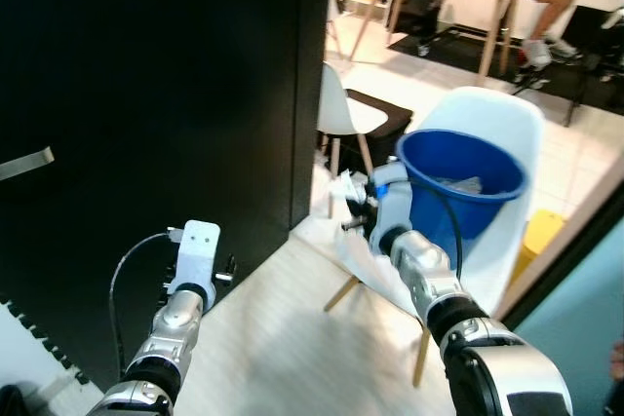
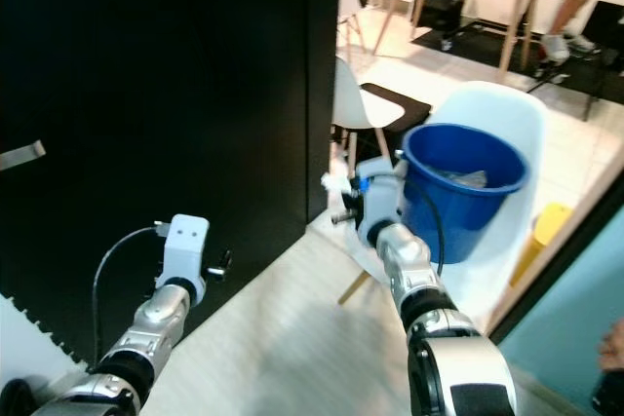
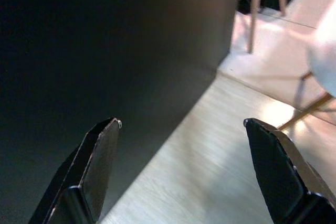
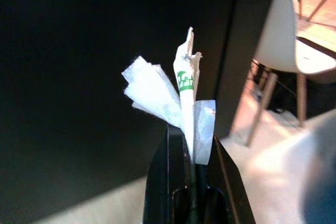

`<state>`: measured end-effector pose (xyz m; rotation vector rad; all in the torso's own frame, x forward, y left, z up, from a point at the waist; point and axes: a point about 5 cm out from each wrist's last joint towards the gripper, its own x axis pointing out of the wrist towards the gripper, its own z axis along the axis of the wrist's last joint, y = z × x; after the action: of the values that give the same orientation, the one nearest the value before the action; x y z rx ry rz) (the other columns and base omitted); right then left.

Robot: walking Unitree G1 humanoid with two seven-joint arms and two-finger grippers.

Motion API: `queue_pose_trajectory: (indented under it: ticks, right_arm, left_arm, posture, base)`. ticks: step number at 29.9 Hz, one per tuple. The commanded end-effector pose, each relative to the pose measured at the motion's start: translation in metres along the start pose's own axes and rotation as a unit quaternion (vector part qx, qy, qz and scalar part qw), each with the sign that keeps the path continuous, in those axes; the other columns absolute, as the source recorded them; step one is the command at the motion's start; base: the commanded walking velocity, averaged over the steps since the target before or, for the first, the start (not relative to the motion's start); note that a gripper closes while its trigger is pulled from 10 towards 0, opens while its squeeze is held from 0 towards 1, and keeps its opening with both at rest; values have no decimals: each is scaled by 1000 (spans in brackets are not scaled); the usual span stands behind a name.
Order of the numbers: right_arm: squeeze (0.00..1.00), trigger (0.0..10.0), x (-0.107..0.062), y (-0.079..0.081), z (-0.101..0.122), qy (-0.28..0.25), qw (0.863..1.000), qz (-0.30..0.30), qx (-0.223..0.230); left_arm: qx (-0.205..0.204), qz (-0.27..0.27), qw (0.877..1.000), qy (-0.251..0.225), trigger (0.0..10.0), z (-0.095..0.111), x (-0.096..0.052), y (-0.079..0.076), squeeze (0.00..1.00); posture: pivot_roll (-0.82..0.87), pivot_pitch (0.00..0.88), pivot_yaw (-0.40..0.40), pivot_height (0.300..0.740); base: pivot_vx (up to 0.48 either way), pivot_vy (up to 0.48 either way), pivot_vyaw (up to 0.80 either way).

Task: Clean up the room

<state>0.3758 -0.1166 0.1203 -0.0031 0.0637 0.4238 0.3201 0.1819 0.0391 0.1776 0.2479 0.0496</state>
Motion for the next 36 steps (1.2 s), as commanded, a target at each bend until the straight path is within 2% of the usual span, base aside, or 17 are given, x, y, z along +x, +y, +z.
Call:
queue_pose_trajectory:
  ticks: [1,14,27,36]
  right_arm:
    - [0,10000,-1,-8,3,-3,1000,-13,21]
    - [0,10000,2,-14,20,-39,998,-25,43]
    - [0,10000,3,-15,25,-48,998,-25,40]
    - [0,10000,5,-9,18,-26,999,-34,28]
  left_arm:
    - [-3,-11,1000,7,10000,-3,-1,-5,0]
    - [-5,-27,1000,15,10000,-8,-3,-11,0]
    - [-5,-26,1000,15,10000,-8,-2,-9,0]
    - [-7,-26,1000,13,10000,-7,-1,-9,0]
  posture:
    - [-6,0,-40,740]
    - [-6,0,-46,740]
    - [-4,0,-49,740]
    - [-7,0,-43,740]
  base:
    - [360,0,-775]
    - [361,0,-764]
    - [391,0,0]
    - [365,0,0]
